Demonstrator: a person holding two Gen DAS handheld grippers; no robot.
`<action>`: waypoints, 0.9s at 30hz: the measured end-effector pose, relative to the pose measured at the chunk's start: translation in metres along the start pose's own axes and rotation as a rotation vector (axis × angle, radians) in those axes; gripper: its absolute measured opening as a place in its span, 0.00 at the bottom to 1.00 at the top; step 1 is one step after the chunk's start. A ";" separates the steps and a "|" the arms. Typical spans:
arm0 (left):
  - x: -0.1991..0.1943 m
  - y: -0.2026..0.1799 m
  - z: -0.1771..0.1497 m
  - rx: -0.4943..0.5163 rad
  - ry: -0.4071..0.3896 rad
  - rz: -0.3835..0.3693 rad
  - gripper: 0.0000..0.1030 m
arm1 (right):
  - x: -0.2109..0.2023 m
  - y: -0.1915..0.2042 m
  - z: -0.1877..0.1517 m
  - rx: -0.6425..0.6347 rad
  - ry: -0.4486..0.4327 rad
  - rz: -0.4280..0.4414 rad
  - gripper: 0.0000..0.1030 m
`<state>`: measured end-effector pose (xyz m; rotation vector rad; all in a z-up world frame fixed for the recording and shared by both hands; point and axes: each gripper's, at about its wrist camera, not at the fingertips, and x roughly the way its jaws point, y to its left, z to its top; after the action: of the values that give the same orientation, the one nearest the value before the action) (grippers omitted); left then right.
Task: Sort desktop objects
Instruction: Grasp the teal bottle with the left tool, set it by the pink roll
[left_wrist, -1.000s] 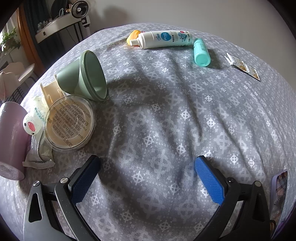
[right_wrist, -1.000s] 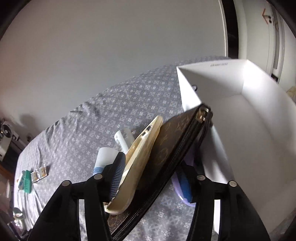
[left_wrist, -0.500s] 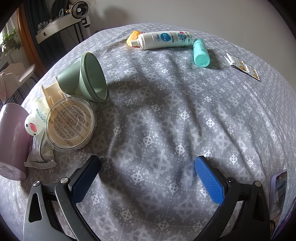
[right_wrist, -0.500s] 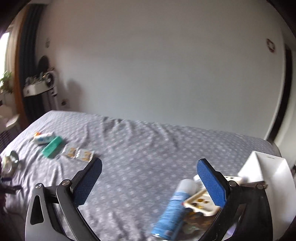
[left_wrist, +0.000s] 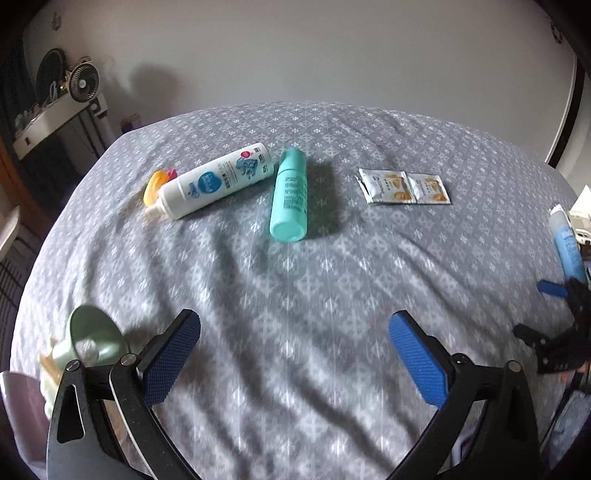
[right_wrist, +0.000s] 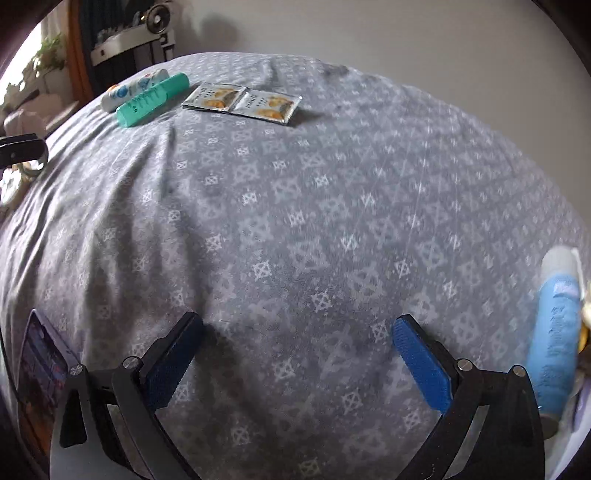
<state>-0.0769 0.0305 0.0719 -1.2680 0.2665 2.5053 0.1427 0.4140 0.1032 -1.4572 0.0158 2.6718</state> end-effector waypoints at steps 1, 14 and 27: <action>0.013 -0.001 0.012 -0.002 0.002 0.017 1.00 | -0.002 -0.003 -0.005 0.012 -0.035 0.004 1.00; 0.114 -0.018 0.071 -0.071 0.061 0.079 0.48 | -0.007 -0.007 -0.016 -0.001 -0.067 -0.005 1.00; -0.020 0.028 -0.004 -0.102 -0.009 0.092 0.32 | -0.006 -0.007 -0.017 0.002 -0.070 0.000 1.00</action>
<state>-0.0725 -0.0005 0.0865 -1.3103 0.2018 2.6321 0.1612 0.4199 0.0995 -1.3618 0.0126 2.7204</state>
